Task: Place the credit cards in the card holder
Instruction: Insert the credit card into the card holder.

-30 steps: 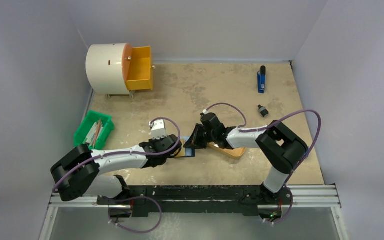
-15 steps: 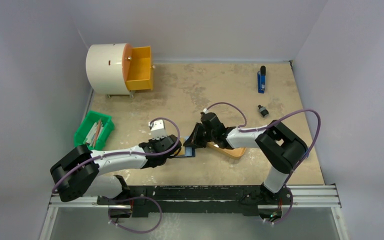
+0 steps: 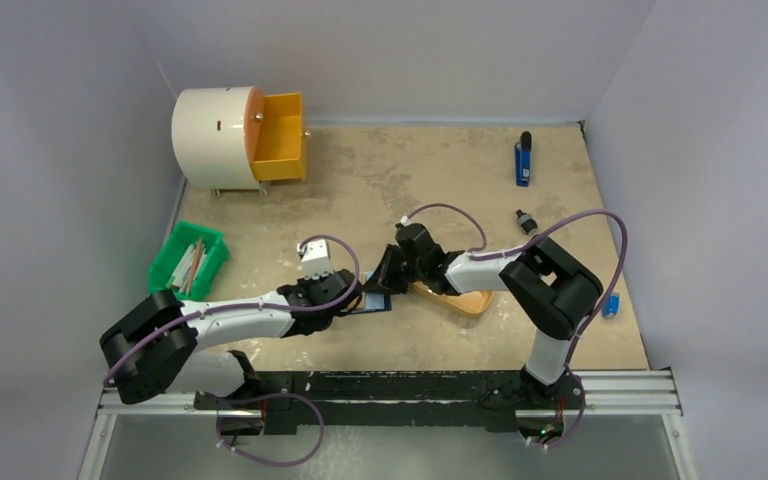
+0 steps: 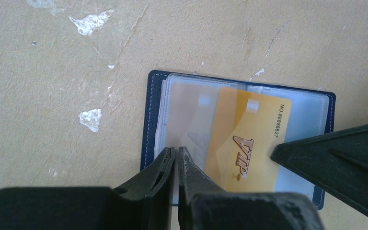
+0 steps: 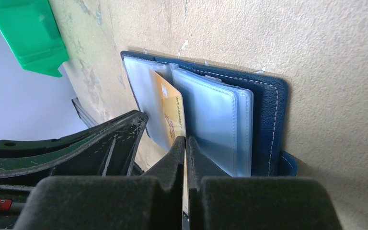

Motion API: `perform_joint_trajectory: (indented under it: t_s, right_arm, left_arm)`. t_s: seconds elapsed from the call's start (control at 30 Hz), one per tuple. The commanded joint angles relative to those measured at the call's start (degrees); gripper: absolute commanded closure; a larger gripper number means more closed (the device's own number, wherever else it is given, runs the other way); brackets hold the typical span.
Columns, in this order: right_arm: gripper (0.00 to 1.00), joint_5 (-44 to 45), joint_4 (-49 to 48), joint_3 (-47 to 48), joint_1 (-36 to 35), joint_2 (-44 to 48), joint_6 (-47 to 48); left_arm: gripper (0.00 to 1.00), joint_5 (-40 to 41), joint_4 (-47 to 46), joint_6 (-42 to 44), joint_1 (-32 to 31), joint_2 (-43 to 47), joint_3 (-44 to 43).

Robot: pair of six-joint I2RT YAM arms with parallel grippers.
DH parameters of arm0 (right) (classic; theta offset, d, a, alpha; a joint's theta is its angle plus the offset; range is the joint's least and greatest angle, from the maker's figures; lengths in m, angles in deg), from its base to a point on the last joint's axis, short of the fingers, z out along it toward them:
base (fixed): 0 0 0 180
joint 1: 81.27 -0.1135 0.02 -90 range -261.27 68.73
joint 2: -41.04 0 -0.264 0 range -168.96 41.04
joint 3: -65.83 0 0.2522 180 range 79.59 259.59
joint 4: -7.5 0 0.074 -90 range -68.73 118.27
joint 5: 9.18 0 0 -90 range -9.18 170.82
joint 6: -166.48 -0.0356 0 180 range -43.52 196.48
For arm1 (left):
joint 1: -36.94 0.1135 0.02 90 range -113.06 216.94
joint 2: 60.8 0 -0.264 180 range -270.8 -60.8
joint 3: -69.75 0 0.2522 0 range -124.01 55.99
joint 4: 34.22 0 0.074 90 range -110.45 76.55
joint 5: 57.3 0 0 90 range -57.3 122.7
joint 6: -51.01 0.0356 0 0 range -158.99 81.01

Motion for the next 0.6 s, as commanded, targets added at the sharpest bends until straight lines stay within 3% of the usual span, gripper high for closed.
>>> perform_joint_trajectory:
  t_s: [0.0,0.3,0.57]
  right_arm:
    - [1.00,-1.4,-0.9,2.1,-0.6,-0.5,0.8]
    - [1.00,-1.4,1.9,3.7,-0.6,-1.0,2.5]
    - [1.00,-2.3,2.9,4.9,-0.6,-2.4,3.7]
  left_arm:
    - [0.93,0.2,0.9,-0.8,0.1,2.0,-0.1]
    - [0.88,5.0,6.4,-0.4,0.8,7.9,-1.1]
    - [0.91,3.7,6.7,-1.6,4.8,4.3,-0.1]
